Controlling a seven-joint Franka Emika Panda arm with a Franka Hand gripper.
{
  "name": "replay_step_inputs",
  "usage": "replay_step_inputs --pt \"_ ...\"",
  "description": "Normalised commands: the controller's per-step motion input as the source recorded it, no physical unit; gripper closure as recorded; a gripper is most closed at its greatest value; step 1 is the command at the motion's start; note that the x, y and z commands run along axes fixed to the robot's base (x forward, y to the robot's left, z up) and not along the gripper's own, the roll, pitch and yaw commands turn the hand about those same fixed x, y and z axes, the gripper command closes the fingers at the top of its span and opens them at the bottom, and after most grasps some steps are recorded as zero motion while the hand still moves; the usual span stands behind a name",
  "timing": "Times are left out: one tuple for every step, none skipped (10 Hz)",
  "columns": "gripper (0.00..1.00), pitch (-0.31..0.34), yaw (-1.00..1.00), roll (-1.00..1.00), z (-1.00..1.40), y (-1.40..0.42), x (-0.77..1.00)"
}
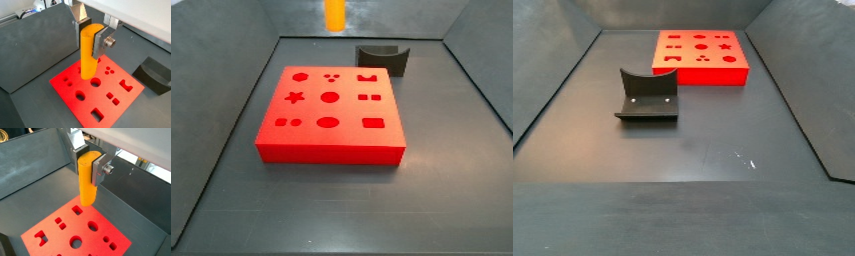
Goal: Insert the oval object.
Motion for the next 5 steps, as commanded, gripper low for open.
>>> replay_step_inputs --pt "1.00 -0.033 -0.29 0.00 -0.24 0.00 0.00" --pt "1.00 0.000 -0.72 0.11 -0.38 -0.08 0.03" --pt "1.00 0.000 -0.98 0.10 -0.53 -0.11 0.00" --pt "1.00 -0.037 -0.91 0.12 -0.65 -0.11 0.11" --pt "1.00 -0.056 -0.93 0.12 -0.65 -0.12 0.07"
